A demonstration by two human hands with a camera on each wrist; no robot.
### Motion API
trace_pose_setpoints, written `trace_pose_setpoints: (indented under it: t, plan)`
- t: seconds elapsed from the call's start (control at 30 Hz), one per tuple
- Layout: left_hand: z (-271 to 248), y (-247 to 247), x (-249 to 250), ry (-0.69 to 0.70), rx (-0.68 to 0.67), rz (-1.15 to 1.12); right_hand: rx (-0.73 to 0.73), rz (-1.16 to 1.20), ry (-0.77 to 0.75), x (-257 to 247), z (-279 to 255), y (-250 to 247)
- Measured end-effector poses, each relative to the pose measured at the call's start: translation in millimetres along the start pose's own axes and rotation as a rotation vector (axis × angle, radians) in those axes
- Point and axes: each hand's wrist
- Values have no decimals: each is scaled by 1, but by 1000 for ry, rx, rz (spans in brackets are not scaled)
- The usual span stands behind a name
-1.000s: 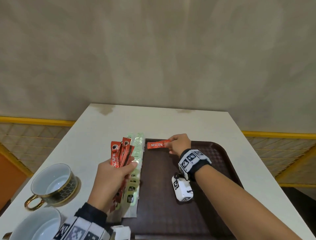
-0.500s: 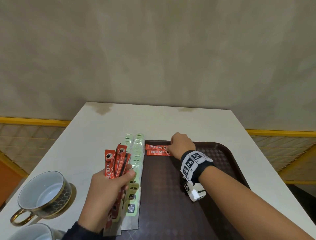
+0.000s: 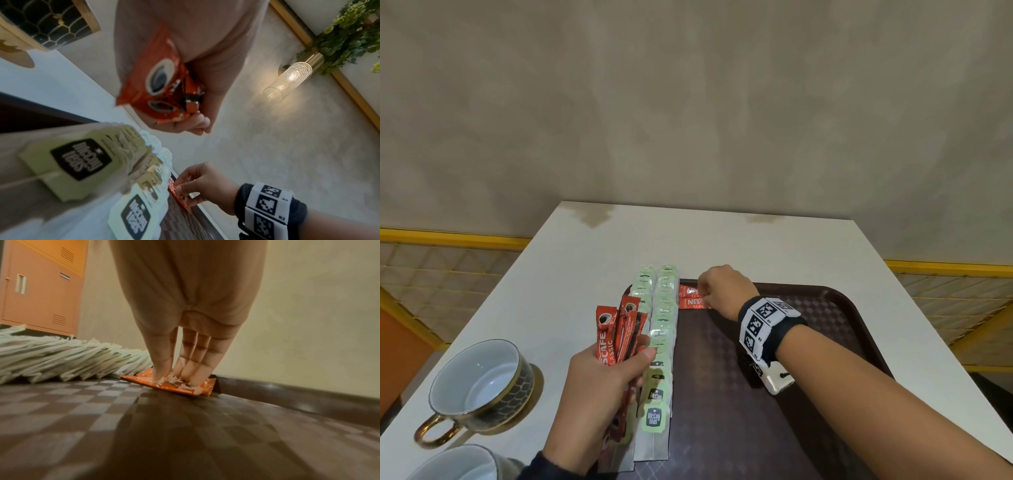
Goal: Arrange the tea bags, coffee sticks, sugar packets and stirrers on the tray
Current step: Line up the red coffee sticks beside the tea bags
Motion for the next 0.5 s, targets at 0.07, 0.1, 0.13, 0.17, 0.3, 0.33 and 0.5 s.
trace_pose_setpoints:
  t: [0.07, 0.1, 0.13, 0.17, 0.3, 0.33, 0.5]
  plan:
    - [1, 0, 0, 0, -3, 3, 19, -1, -17, -1, 2, 1]
    - [1, 0, -1, -1, -5, 3, 26, 1, -25, -2, 2, 1]
    - [2, 0, -1, -4, -7, 3, 28, 3, -31, -2, 2, 2]
    - [3, 0, -1, -8, -8, 0, 27, 2, -35, -2, 3, 3]
    - [3, 0, -1, -14, -19, -9, 20, -1, -24, 0, 4, 6]
    - [3, 0, -1, -13, -22, -11, 19, 2, -22, 1, 4, 5]
    - [2, 1, -3, -8, -21, -12, 55, 9, -40, 2, 2, 3]
Point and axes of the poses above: each hand's wrist, its own z-axis towards the middle knuckle, its own y-axis out of the palm, x = y × z, and after that the axes turned 15 degrees about x, right-handed
